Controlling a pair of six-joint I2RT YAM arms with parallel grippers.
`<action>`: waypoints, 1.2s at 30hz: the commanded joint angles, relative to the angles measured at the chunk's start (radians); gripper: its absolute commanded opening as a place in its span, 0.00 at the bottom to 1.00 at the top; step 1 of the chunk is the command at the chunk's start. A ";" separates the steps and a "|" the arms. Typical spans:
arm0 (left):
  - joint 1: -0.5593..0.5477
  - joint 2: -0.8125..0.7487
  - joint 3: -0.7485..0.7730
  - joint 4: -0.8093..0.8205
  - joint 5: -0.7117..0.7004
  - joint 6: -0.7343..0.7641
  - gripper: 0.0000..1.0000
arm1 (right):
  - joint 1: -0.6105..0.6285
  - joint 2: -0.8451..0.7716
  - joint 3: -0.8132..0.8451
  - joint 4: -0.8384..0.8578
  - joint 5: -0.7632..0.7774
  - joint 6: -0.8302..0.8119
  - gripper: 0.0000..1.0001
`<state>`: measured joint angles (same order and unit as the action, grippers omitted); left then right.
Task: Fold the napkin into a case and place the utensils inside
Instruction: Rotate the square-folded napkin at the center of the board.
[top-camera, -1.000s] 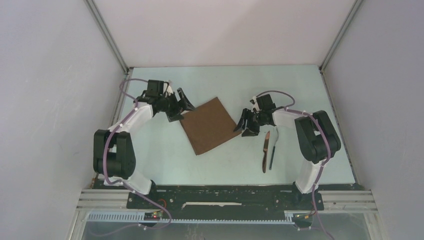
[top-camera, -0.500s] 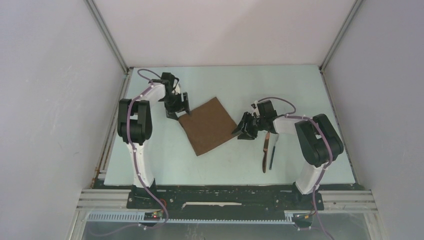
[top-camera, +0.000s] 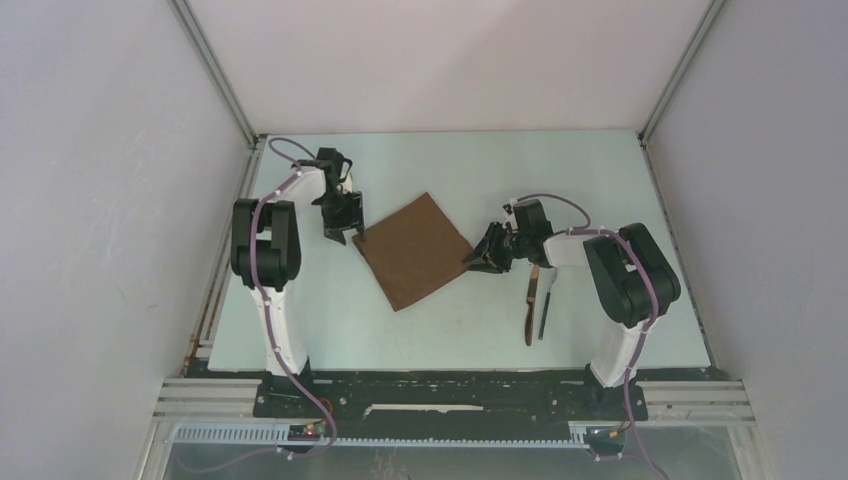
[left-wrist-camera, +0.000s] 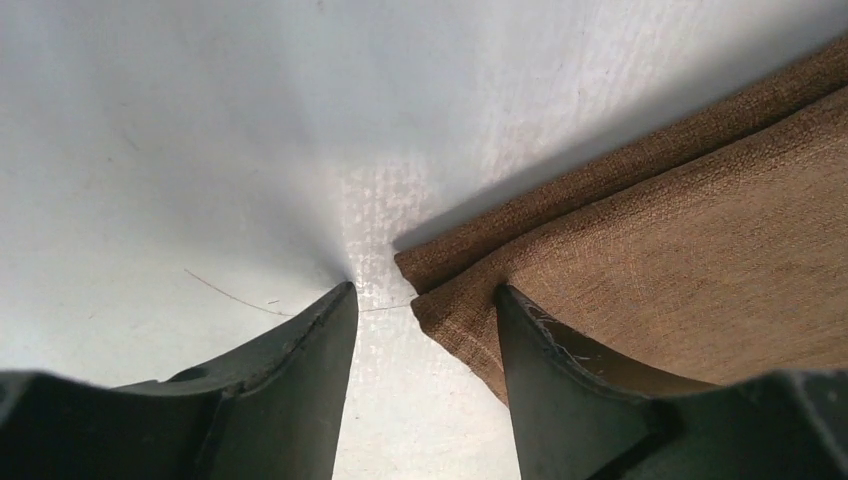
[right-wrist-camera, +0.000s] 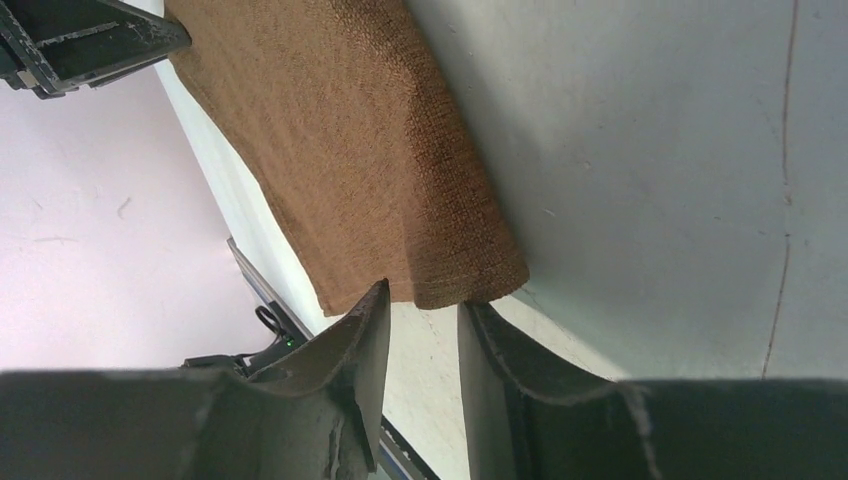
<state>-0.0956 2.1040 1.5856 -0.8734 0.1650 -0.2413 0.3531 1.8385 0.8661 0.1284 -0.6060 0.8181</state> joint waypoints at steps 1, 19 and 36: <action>0.006 -0.069 0.007 -0.007 -0.069 0.032 0.61 | -0.013 0.012 -0.003 0.032 0.016 0.003 0.37; 0.159 -0.248 -0.207 0.195 0.268 -0.194 0.77 | -0.062 0.392 0.824 -0.546 0.084 -0.373 0.45; 0.151 -0.163 -0.289 0.143 0.237 -0.081 0.58 | 0.012 0.052 0.397 -0.507 0.000 -0.400 0.59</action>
<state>0.0563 1.9614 1.3361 -0.7158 0.4137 -0.3489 0.3271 1.9385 1.2839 -0.3943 -0.5922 0.4465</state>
